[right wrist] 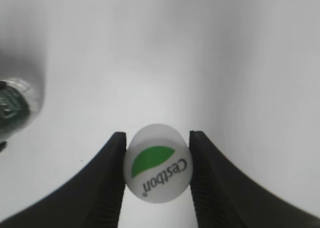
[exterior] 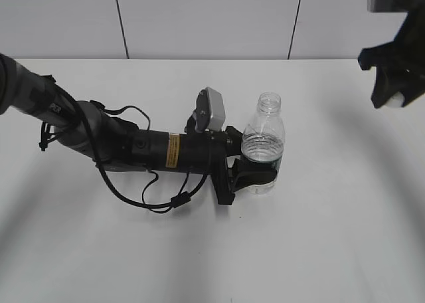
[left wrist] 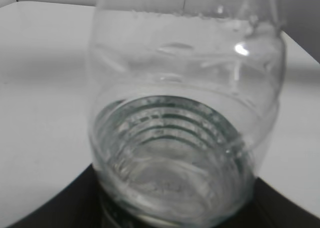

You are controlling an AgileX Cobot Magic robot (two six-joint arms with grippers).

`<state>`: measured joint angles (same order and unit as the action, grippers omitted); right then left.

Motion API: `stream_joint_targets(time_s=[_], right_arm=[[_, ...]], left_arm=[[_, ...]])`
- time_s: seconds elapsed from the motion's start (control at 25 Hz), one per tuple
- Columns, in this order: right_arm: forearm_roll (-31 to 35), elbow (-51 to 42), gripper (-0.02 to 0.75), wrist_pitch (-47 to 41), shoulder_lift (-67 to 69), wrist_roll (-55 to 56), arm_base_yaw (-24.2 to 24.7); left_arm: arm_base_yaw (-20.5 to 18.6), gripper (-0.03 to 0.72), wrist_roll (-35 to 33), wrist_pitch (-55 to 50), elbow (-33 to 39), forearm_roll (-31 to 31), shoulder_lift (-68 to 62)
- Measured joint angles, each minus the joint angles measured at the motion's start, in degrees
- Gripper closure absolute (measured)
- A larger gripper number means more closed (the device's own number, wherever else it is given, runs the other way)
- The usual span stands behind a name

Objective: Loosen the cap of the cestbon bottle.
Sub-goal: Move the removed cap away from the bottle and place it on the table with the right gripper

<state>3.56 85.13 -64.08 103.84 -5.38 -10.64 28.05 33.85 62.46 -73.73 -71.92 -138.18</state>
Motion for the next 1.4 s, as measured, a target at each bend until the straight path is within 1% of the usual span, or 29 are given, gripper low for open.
stream_joint_targets(time_s=[0.2,0.36,0.48,0.64,0.96,1.4], right_arm=[[0.0,-10.0,0.44,7.9,0.0,0.3,6.8],[0.0,-16.3,0.44,15.9,0.2,1.2,10.0],[0.0,-18.5,0.44,19.6,0.7,1.9,10.5],[0.0,-18.7,0.44,21.6,2.7,2.3,10.5],[0.1,-18.9,0.44,23.9,10.0,2.3,10.5],[0.0,-18.9,0.441,25.5,10.6,2.4,10.5]], left_arm=[[0.0,0.304,0.0,0.0,0.0,0.0,0.0],[0.0,0.304,0.0,0.0,0.0,0.1,0.0],[0.0,0.304,0.0,0.0,0.0,0.1,0.0],[0.1,0.304,0.0,0.0,0.0,0.2,0.0],[0.1,0.305,0.0,0.0,0.0,0.2,0.0],[0.1,0.305,0.0,0.0,0.0,0.2,0.0]])
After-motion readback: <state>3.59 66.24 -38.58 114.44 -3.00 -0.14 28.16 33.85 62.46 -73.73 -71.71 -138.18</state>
